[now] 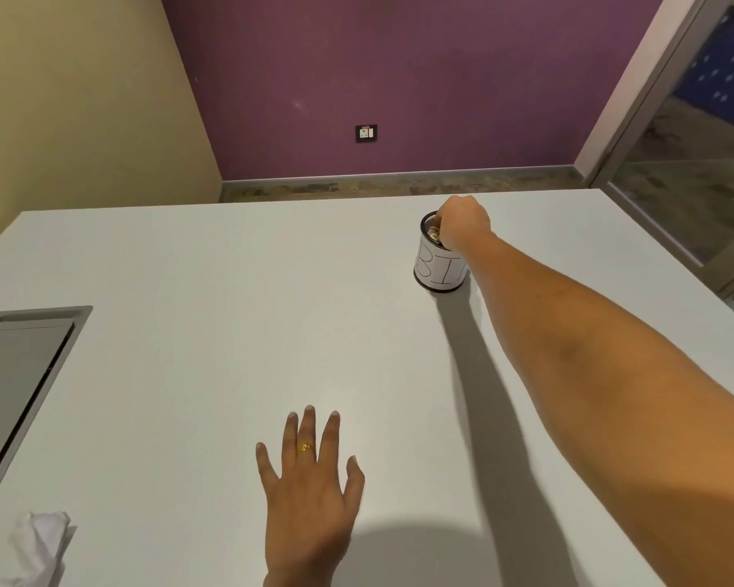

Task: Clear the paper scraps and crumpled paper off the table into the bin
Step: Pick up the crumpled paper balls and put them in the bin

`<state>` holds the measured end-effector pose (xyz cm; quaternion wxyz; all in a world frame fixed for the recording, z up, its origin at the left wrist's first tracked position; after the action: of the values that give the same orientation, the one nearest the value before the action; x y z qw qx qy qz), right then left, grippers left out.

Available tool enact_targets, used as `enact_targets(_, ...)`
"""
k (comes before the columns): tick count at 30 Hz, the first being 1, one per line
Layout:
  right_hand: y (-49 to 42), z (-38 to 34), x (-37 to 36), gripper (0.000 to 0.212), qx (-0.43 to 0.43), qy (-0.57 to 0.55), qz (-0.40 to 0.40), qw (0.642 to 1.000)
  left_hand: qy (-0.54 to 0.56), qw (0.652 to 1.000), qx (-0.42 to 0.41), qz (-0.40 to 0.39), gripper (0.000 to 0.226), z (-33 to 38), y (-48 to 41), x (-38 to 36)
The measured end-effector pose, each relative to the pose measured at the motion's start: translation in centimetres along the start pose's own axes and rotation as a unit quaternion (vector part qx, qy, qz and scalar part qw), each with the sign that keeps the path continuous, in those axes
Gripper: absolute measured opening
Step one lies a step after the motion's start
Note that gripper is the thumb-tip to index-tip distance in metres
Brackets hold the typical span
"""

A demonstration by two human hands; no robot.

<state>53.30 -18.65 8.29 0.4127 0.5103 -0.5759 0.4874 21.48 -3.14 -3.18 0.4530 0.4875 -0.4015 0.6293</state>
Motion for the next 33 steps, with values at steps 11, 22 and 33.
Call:
enact_targets(11, -1.7, 0.1, -1.9, 0.027, 0.004, 0.026, -0.046, 0.999, 0.004, 1.000, 0.003, 0.012, 0.055, -0.1, -0.1, -0.3)
enact_targets(22, -2.1, 0.6, -3.0, 0.032, 0.009, 0.056, -0.105, 0.993, -0.004, 1.000, -0.003, 0.019, 0.055, -0.1, -0.1, -0.6)
enact_targets(33, 1.4, 0.4, 0.2, 0.028, 0.000, -0.076, 0.039, 0.996, -0.013, 1.000, -0.001, 0.021, 0.056, 0.0, 0.0, -0.2)
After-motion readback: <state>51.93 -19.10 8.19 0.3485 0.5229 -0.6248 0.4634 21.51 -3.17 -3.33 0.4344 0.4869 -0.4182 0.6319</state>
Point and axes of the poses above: each hand's wrist, its own y-axis away from the middle knuckle, its own x-axis out of the back of the hand, z = x × y, the point moved 7 cm from there along -y, towards the middle knuckle, and after that the axes turned 7 degrees about z, right-handed, at the moved point
